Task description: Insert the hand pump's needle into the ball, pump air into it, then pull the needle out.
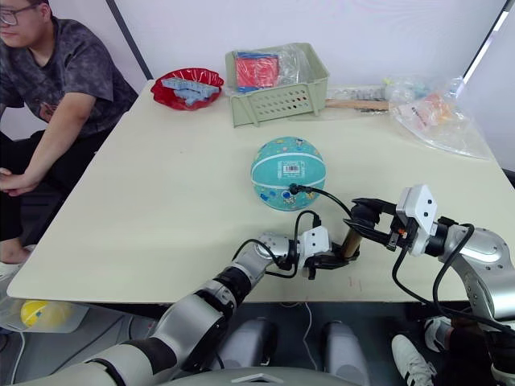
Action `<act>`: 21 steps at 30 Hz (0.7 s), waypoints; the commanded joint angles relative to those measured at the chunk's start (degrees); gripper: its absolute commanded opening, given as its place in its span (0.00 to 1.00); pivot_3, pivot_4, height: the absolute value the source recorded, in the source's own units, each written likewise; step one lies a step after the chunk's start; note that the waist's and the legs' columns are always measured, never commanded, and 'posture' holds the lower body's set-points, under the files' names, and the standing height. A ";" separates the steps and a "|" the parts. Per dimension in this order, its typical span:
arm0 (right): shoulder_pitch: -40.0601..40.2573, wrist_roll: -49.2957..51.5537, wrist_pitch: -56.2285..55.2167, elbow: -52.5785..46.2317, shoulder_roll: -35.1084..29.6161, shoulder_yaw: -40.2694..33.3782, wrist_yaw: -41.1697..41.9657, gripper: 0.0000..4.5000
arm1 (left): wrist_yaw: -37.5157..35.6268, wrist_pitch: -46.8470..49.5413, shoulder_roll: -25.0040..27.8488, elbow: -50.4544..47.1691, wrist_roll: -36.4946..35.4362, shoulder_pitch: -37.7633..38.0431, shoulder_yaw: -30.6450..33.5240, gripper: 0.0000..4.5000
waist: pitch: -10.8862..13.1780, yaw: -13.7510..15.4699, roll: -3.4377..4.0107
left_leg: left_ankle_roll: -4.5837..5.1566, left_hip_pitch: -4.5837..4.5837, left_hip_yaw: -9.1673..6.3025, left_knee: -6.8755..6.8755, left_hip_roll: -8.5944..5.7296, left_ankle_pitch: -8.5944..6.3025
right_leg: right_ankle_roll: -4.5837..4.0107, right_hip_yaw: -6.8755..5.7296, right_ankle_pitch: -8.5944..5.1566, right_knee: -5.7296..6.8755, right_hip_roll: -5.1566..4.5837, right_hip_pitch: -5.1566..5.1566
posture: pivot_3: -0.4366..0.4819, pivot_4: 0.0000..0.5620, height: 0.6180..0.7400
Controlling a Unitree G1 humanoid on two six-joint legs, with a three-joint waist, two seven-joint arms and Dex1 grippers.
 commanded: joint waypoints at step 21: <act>-19.50 22.47 23.10 -3.64 -15.81 -17.45 -1.68 0.36 | -0.27 1.88 0.31 3.46 2.93 1.89 -1.83 0.24 | 0.34 0.14 0.39 | 0.01 -0.17 0.01 0.02 -0.07 0.00 | 0.00 0.02 0.01 -0.01 -0.10 -0.06 | 0.48 0.27 0.98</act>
